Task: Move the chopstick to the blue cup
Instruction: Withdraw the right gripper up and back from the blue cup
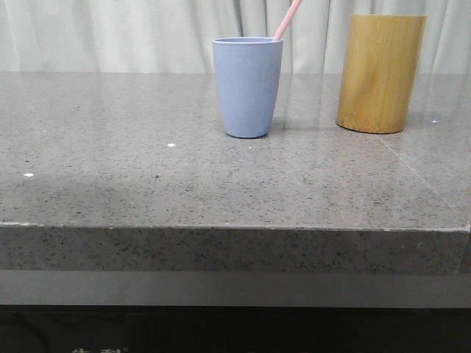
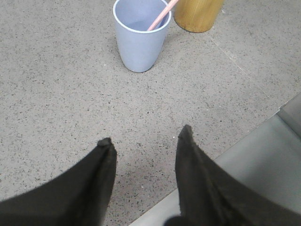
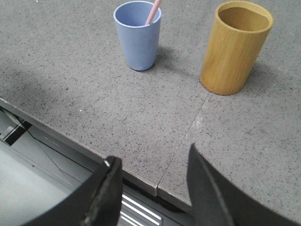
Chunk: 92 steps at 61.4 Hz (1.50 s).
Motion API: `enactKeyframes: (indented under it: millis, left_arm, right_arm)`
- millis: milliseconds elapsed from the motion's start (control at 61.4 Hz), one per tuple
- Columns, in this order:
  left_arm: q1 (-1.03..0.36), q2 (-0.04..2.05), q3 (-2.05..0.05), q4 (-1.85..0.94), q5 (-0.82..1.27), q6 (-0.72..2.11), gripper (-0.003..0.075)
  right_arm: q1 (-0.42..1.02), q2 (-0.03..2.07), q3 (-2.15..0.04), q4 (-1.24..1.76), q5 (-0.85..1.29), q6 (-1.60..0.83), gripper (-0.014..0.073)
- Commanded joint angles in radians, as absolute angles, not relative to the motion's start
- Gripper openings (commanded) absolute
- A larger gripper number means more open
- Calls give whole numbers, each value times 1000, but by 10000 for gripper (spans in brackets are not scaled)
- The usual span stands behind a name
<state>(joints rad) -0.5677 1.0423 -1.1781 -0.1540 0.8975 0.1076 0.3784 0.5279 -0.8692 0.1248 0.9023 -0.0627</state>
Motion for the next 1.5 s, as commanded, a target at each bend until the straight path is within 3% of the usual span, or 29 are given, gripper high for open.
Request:
enactKeyframes:
  millis: [0, 179, 440, 489, 1483]
  left_arm:
    - [-566, 1033, -1203, -172, 830, 106, 312]
    - [-566, 1033, -1203, -172, 830, 106, 232]
    - [-566, 1033, -1203, -172, 830, 106, -11]
    - [-566, 1033, -1203, -172, 830, 106, -19]
    - [-568, 976, -1172, -172, 810, 106, -19]
  right_arm:
    - [378, 499, -860, 131, 794, -65, 349]
    - [378, 486, -841, 125, 787, -65, 303]
    - [378, 486, -841, 122, 787, -65, -34]
    - [378, 486, -841, 122, 787, -65, -74]
    - [378, 487, -841, 114, 808, -65, -67]
